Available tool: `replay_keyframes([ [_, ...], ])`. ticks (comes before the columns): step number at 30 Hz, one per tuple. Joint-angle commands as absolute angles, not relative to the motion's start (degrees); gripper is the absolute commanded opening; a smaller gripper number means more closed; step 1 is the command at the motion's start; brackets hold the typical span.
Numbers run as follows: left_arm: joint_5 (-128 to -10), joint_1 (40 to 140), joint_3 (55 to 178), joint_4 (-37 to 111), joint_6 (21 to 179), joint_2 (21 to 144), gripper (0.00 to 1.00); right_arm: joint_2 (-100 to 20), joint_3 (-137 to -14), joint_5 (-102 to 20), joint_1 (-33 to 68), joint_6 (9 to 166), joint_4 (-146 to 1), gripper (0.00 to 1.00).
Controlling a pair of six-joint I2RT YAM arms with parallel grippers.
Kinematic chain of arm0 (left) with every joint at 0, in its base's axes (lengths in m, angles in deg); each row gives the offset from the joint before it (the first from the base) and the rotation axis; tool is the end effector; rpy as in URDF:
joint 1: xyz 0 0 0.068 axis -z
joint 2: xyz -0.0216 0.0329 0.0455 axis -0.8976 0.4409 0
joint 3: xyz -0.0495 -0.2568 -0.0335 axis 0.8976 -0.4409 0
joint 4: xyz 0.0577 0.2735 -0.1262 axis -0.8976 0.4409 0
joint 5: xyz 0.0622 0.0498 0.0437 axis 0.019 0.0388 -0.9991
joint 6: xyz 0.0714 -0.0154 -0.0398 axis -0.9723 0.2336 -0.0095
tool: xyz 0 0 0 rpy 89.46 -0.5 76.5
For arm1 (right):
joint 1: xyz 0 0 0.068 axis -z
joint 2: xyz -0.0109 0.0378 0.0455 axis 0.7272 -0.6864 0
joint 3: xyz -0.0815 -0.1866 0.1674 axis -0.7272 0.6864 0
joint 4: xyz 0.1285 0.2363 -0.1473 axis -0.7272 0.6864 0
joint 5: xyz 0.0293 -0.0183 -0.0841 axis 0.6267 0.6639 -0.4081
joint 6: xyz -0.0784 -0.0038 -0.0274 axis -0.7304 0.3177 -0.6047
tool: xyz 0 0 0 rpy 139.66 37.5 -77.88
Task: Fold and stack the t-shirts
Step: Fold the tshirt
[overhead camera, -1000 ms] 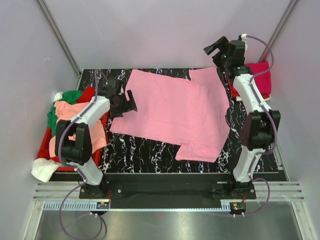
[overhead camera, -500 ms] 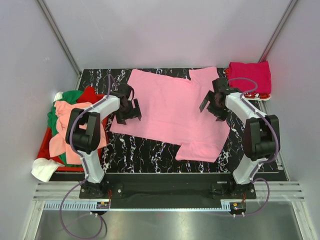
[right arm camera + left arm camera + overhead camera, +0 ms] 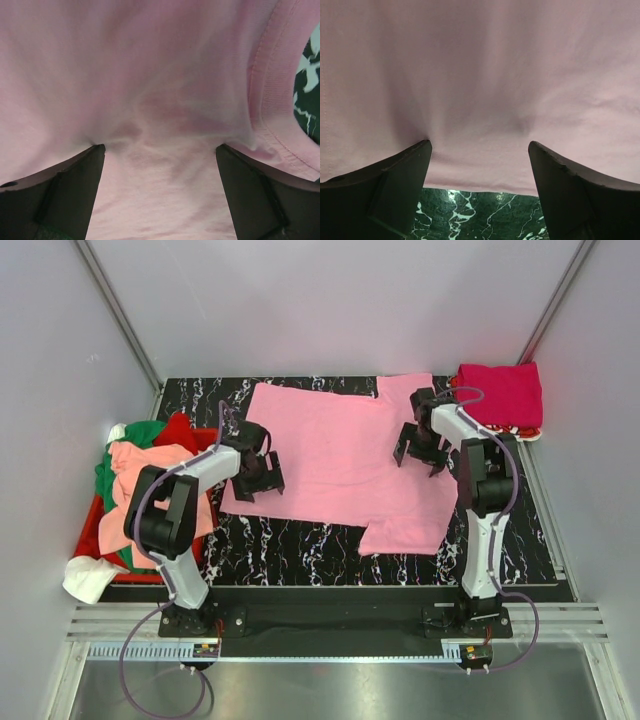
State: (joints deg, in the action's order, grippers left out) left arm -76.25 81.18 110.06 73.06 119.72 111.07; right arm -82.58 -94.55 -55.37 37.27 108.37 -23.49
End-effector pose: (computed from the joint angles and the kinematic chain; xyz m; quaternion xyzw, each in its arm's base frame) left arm 0.3761 -0.1188 0.0910 -0.1213 0.9796 -0.0749 0.1417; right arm 0.4701 0.0688 0.0918 0.1640 0.9797 -0.0249 0.1127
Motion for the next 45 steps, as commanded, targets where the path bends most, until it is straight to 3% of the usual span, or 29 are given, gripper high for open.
replay_keyframes([
  [1, -73.47, 81.94, 103.47, 74.82, 121.74, 111.28, 0.86, -89.53, -101.28, -57.58, 39.09, 105.02, -21.58, 1.00],
  [5, -71.71, 83.35, 97.76, 73.58, 122.80, 106.45, 0.86, -94.47, -112.71, -57.13, 39.53, 103.00, -16.92, 1.00],
  [10, -72.76, 83.26, 100.11, 77.43, 121.48, 102.41, 0.87, -89.41, -111.68, -55.47, 39.71, 102.64, -17.08, 1.00],
  [15, -74.70, 83.61, 108.90, 85.86, 118.50, 96.26, 0.88, -72.45, -99.65, -55.90, 39.62, 102.72, -20.24, 1.00],
  [20, -77.07, 83.62, 113.91, 90.98, 114.29, 88.17, 0.89, -48.10, -76.99, -54.24, 39.54, 110.18, -20.69, 1.00],
  [27, -78.55, 83.53, 110.32, 92.57, 109.00, 78.94, 0.89, -23.76, -47.18, -45.81, 37.96, 120.30, -23.84, 1.00],
  [29, -78.13, 83.62, 107.86, 92.04, 108.56, 75.78, 0.89, -21.97, -47.24, -49.72, 32.36, 125.81, -21.32, 1.00],
  [34, -77.69, 83.53, 103.64, 90.55, 108.03, 71.12, 0.89, -18.01, -43.32, -46.50, 31.54, 132.87, -22.79, 1.00],
  [45, -78.83, 83.53, 97.75, 86.77, 108.12, 63.56, 0.89, -26.53, -36.52, -48.25, 31.54, 135.43, -32.63, 1.00],
])
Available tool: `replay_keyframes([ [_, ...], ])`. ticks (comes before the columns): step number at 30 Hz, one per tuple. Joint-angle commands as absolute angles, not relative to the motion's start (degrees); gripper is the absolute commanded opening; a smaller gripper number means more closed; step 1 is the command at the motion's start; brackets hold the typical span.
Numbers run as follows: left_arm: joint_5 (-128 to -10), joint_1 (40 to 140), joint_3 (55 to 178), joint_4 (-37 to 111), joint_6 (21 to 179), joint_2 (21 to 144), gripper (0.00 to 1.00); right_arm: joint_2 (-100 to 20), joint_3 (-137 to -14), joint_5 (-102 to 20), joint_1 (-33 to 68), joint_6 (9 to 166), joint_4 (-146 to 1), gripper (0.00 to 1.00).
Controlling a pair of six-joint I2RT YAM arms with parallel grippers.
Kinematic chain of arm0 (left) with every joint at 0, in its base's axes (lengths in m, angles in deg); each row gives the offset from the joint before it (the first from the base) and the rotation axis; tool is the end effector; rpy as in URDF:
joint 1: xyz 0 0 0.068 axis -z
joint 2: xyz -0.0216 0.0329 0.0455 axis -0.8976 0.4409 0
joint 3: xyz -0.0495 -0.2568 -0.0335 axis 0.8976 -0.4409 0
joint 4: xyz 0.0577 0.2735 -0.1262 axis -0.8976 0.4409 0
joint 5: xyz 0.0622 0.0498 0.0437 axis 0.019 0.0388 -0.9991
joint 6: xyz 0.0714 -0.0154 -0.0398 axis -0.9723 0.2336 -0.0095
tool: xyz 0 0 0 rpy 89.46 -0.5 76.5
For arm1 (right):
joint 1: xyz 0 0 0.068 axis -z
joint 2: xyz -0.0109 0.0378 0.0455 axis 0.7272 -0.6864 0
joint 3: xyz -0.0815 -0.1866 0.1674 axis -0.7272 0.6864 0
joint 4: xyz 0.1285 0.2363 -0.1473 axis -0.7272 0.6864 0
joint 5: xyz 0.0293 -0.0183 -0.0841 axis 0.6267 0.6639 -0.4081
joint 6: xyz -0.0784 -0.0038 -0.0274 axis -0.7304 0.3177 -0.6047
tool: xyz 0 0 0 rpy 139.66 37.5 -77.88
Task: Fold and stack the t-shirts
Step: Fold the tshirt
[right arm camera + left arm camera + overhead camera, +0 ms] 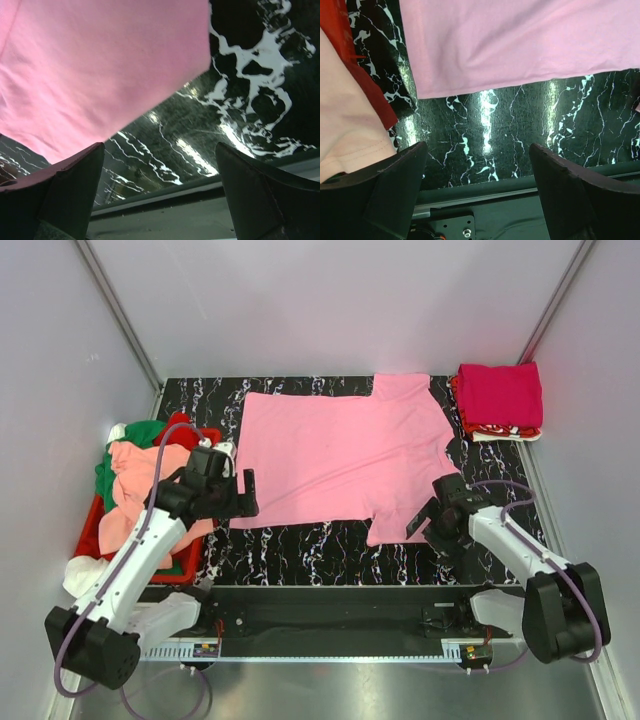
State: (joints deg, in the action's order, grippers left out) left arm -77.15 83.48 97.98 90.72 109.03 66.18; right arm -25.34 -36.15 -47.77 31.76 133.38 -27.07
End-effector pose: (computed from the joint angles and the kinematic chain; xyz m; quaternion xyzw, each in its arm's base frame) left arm 0.2498 -0.0894 0.2442 -0.0104 0.9574 -0.1016 0.2702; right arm 0.2284 0.0616 0.1085 0.3210 0.9394 0.0722 0.0962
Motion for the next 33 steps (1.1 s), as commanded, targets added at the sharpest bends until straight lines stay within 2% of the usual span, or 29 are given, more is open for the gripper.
replay_keyframes([
  [1, -79.09, 83.53, 97.40, 86.33, 108.21, 62.60, 0.90, -28.01, -36.96, -48.35, 31.54, 135.25, -33.25, 1.00],
  [7, -81.11, 83.53, 95.90, 84.48, 108.65, 58.90, 0.90, -34.44, -38.02, -51.77, 31.54, 134.11, -38.08, 0.96],
  [10, -81.56, 83.53, 95.64, 84.22, 108.74, 58.19, 0.91, -37.34, -38.20, -52.65, 31.45, 133.23, -39.84, 0.78],
  [11, -81.56, 83.53, 95.55, 84.13, 108.74, 58.10, 0.91, -37.61, -38.11, -53.18, 31.54, 132.97, -40.19, 0.65],
  [13, -81.56, 83.62, 95.46, 84.04, 108.74, 58.10, 0.91, -37.35, -38.72, -54.32, 31.45, 132.27, -40.11, 0.50],
  [14, -81.47, 83.53, 95.46, 83.96, 108.74, 58.10, 0.91, -37.26, -39.33, -55.89, 31.54, 131.39, -39.50, 0.35],
  [16, -81.47, 83.53, 95.29, 83.78, 108.74, 57.93, 0.91, -35.94, -42.32, -58.09, 31.45, 129.46, -35.82, 0.22],
  [17, -81.47, 83.53, 95.29, 83.69, 108.74, 57.75, 0.91, -35.07, -43.63, -58.54, 31.54, 128.67, -34.32, 0.06],
  [18, -81.38, 83.53, 95.20, 83.69, 108.74, 57.67, 0.91, -32.62, -44.78, -58.63, 31.54, 128.40, -31.52, 0.00],
  [21, -81.38, 83.53, 95.11, 83.52, 108.74, 57.14, 0.92, -28.83, -49.26, -55.91, 31.54, 127.26, -25.90, 0.00],
  [26, -81.56, 83.53, 94.94, 83.34, 108.74, 56.79, 0.92, -33.55, -59.89, -46.35, 31.54, 120.95, -17.79, 0.00],
  [27, -81.47, 83.53, 94.93, 83.43, 108.74, 56.87, 0.92, -36.61, -63.39, -46.15, 31.54, 119.88, -17.09, 0.04],
  [28, -81.55, 83.53, 94.93, 83.43, 108.65, 56.79, 0.92, -38.38, -65.33, -46.58, 31.62, 118.65, -16.47, 0.55],
  [29, -81.56, 83.53, 95.02, 83.34, 108.74, 56.79, 0.92, -40.58, -67.44, -48.24, 32.15, 116.90, -14.47, 0.77],
  [31, -81.73, 83.53, 94.93, 83.43, 108.74, 56.70, 0.92, -46.12, -73.25, -52.54, 32.68, 115.74, -12.87, 0.99],
  [33, -81.73, 83.53, 94.93, 83.34, 108.65, 56.70, 0.92, -47.28, -74.49, -53.53, 32.85, 116.00, -12.77, 1.00],
])
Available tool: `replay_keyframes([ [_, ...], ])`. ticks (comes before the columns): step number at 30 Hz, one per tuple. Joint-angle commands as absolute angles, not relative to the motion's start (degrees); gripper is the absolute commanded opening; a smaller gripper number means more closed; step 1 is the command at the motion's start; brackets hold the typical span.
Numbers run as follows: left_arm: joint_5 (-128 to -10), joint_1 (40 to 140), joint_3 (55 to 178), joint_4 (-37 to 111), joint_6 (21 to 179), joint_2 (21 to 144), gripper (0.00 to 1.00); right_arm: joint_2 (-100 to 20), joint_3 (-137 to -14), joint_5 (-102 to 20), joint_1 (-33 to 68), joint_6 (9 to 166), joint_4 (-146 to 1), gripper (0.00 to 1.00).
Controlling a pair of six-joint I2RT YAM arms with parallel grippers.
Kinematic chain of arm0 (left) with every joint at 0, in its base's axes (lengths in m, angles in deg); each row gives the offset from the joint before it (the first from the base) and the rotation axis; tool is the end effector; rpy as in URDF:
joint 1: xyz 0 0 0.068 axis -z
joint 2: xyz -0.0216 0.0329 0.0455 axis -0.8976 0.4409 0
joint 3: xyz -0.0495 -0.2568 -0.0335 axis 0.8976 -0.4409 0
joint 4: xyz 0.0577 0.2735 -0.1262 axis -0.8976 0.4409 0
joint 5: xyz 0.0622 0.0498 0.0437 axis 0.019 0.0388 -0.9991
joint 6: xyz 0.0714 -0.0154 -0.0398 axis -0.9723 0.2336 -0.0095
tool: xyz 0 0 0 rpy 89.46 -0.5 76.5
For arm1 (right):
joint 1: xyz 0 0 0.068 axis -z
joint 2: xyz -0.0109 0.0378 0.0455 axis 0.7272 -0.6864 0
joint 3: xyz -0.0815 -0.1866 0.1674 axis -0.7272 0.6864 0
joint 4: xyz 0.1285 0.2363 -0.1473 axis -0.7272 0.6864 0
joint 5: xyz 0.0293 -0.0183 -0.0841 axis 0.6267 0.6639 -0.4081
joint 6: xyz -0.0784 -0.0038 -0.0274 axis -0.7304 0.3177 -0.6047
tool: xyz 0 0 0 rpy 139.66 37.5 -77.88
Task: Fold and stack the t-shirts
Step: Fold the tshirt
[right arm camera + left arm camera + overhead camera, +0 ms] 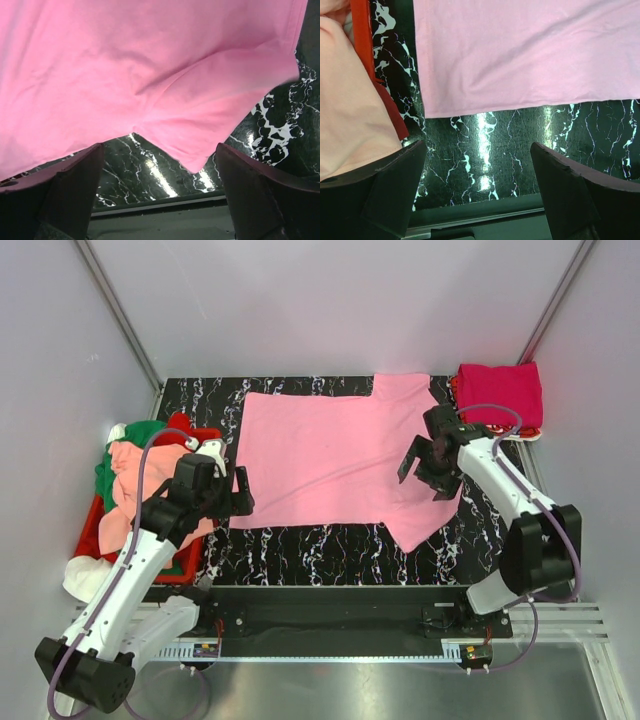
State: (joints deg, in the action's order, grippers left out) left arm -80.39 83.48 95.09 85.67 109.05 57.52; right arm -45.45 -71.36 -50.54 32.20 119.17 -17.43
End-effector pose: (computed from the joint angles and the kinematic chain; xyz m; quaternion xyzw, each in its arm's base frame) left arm 0.2371 -0.0805 0.2688 -0.0207 0.9254 -0.1079 0.3626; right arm 0.3411 0.0852 0.2103 0.2083 0.9635 0.0590 0.1574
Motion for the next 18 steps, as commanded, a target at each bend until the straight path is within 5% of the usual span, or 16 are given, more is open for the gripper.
replay_keyframes([
  [1, -81.82, 83.53, 94.93, 83.34, 108.82, 56.70, 0.92, -46.49, -73.80, -53.79, 32.85, 117.22, -13.47, 1.00],
  [4, -81.73, 83.53, 94.93, 83.25, 108.65, 56.96, 0.92, -40.27, -68.27, -57.29, 32.85, 121.25, -15.32, 1.00],
  [12, -81.20, 83.62, 94.85, 83.16, 108.56, 56.79, 0.92, -21.63, -43.68, -55.73, 32.85, 131.90, -22.16, 0.81],
  [18, -81.20, 83.62, 94.85, 83.16, 108.56, 56.87, 0.92, -28.79, -39.77, -53.70, 32.85, 131.39, -29.82, 0.79],
])
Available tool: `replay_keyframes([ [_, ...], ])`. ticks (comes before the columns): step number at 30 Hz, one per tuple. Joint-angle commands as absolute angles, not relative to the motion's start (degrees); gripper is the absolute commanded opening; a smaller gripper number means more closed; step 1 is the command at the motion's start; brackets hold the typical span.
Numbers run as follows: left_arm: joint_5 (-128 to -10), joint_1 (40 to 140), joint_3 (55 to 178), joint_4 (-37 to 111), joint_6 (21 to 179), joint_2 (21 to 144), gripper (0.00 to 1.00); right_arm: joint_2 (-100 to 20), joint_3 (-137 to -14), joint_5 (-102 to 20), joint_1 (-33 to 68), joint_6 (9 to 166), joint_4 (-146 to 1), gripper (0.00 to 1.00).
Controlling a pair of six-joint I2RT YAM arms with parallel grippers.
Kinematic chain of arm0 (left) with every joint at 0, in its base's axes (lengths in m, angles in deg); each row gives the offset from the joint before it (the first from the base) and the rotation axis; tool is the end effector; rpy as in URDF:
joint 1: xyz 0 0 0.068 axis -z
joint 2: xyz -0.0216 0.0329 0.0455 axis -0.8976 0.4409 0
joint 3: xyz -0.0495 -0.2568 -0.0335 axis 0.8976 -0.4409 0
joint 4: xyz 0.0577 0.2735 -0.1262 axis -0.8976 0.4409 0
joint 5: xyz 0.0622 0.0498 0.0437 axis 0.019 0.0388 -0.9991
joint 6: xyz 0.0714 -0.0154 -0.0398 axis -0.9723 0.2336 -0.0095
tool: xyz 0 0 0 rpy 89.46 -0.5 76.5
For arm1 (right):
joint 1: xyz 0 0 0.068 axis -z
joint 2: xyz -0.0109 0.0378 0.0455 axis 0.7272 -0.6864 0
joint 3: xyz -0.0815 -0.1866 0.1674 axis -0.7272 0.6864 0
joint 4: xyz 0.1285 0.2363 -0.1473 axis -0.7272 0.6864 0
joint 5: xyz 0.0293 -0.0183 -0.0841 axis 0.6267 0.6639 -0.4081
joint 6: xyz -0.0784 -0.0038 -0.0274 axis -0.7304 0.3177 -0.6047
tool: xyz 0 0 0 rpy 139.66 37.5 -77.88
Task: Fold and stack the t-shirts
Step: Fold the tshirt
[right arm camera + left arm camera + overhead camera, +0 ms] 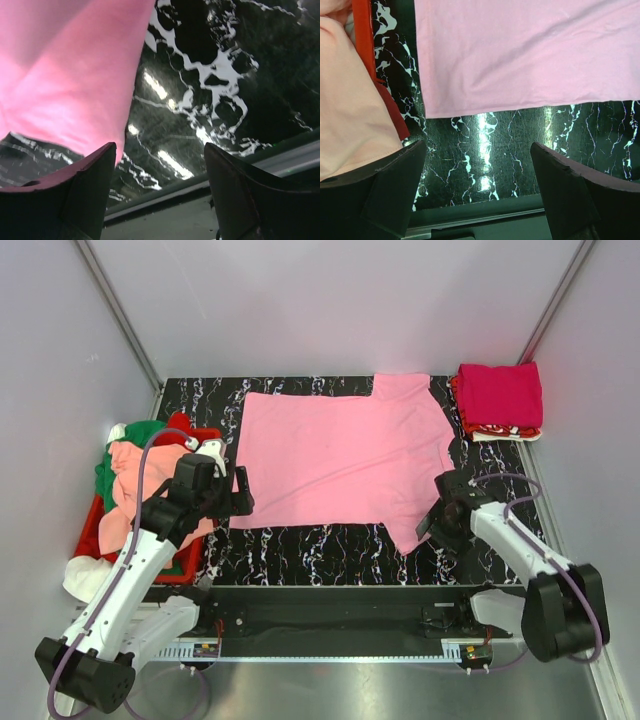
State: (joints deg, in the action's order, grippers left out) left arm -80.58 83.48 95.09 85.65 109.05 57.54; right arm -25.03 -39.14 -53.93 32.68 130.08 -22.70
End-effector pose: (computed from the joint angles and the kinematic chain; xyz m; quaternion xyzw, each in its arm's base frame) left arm 0.2373 -0.0803 0.2688 -0.0214 0.9254 -0.1065 0.3631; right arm 0.2322 0.0507 0.1241 0.3071 0.9440 0.0182 0.1188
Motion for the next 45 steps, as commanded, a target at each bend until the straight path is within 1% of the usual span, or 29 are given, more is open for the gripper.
replay_keyframes([
  [1, -81.38, 83.53, 94.93, 83.25, 108.65, 56.79, 0.92, -30.47, -40.21, -54.66, 32.85, 130.51, -30.35, 0.77],
  [4, -81.47, 83.53, 94.85, 83.25, 108.74, 56.79, 0.92, -35.23, -41.27, -55.64, 32.85, 129.72, -33.42, 0.73],
  [7, -81.56, 83.53, 94.85, 83.25, 108.74, 56.87, 0.92, -38.74, -42.59, -57.39, 32.85, 128.32, -35.62, 0.61],
  [8, -81.56, 83.53, 94.93, 83.25, 108.74, 56.87, 0.92, -39.62, -43.20, -58.27, 32.85, 127.70, -35.28, 0.53],
  [11, -81.47, 83.53, 94.85, 83.25, 108.74, 56.61, 0.93, -43.31, -46.01, -60.21, 32.85, 124.18, -34.40, 0.34],
  [12, -81.47, 83.53, 94.85, 83.25, 108.74, 56.52, 0.93, -44.89, -47.50, -60.39, 32.77, 123.31, -34.05, 0.22],
  [14, -81.56, 83.53, 94.85, 83.25, 108.74, 56.43, 0.93, -47.00, -49.78, -59.69, 32.68, 119.88, -30.82, 0.11],
  [15, -81.56, 83.53, 94.85, 83.16, 108.74, 56.35, 0.93, -47.54, -53.28, -59.68, 32.42, 118.74, -28.88, 0.05],
  [17, -81.99, 83.53, 94.85, 83.25, 108.74, 56.17, 0.93, -49.29, -57.95, -58.72, 30.93, 114.44, -21.27, 0.03],
  [18, -81.99, 83.53, 94.76, 83.25, 108.74, 56.00, 0.93, -52.43, -64.32, -58.54, 30.40, 113.12, -17.73, 0.00],
  [19, -81.99, 83.53, 94.76, 83.16, 108.74, 55.91, 0.93, -54.72, -68.13, -58.72, 28.91, 110.14, -14.04, 0.00],
  [20, -81.99, 83.44, 94.67, 83.08, 108.74, 55.91, 0.93, -60.06, -72.17, -59.15, 27.68, 108.55, -6.09, 0.00],
  [21, -81.91, 83.53, 94.67, 83.08, 108.74, 55.99, 0.93, -62.81, -80.91, -59.77, 26.54, 106.97, -2.09, 0.00],
  [23, -81.91, 83.44, 94.67, 83.08, 108.65, 56.26, 0.93, -70.52, -89.74, -63.89, 23.03, 104.32, 6.60, 0.00],
  [24, -81.91, 83.44, 94.76, 83.08, 108.65, 56.34, 0.93, -72.74, -98.58, -65.47, 22.23, 103.79, 8.21, 0.00],
  [26, -81.91, 83.53, 94.76, 83.08, 108.65, 56.61, 0.93, -78.88, -106.54, -68.91, 21.26, 101.77, 9.89, 0.02],
  [27, -81.99, 83.44, 94.76, 83.16, 108.74, 56.70, 0.93, -81.01, -112.84, -71.44, 21.25, 100.28, 10.34, 0.10],
  [28, -82.08, 83.44, 94.76, 83.16, 108.74, 56.78, 0.93, -83.29, -115.77, -73.55, 21.25, 99.92, 10.86, 0.36],
  [29, -82.08, 83.44, 94.76, 83.16, 108.74, 56.70, 0.93, -86.71, -119.20, -75.05, 21.08, 99.22, 11.04, 0.47],
  [30, -82.08, 83.44, 94.76, 83.16, 108.74, 56.78, 0.93, -87.87, -119.93, -76.81, 20.99, 97.56, 10.69, 0.56],
  [32, -82.17, 83.44, 94.76, 83.25, 108.74, 56.96, 0.94, -88.67, -119.94, -78.57, 21.08, 96.93, 7.81, 0.65],
  [34, -82.26, 83.44, 94.76, 83.25, 108.74, 57.05, 0.94, -86.40, -116.26, -78.58, 21.08, 97.36, 4.73, 0.67],
  [36, -82.35, 83.53, 94.85, 83.25, 108.82, 57.14, 0.94, -79.73, -108.89, -76.84, 21.16, 99.55, -1.50, 0.69],
  [37, -82.43, 83.44, 94.85, 83.34, 108.74, 57.22, 0.94, -77.01, -106.16, -75.43, 21.51, 100.44, -6.22, 0.69],
  [38, -82.35, 83.44, 94.85, 83.34, 108.82, 57.31, 0.94, -71.76, -100.22, -73.50, 22.04, 101.40, -8.88, 0.68],
  [39, -82.43, 83.44, 94.85, 83.34, 108.82, 57.14, 0.94, -69.19, -97.20, -68.78, 23.61, 103.15, -11.52, 0.67],
  [41, -82.43, 83.44, 94.76, 83.34, 108.82, 57.14, 0.94, -63.92, -90.01, -64.36, 25.90, 105.09, -18.20, 0.64],
  [42, -82.43, 83.44, 94.85, 83.25, 108.82, 57.05, 0.94, -62.76, -88.05, -60.43, 27.13, 106.06, -20.05, 0.62],
  [45, -82.52, 83.44, 94.76, 83.34, 108.91, 57.05, 0.94, -61.51, -83.20, -55.75, 31.70, 106.77, -25.07, 0.60],
])
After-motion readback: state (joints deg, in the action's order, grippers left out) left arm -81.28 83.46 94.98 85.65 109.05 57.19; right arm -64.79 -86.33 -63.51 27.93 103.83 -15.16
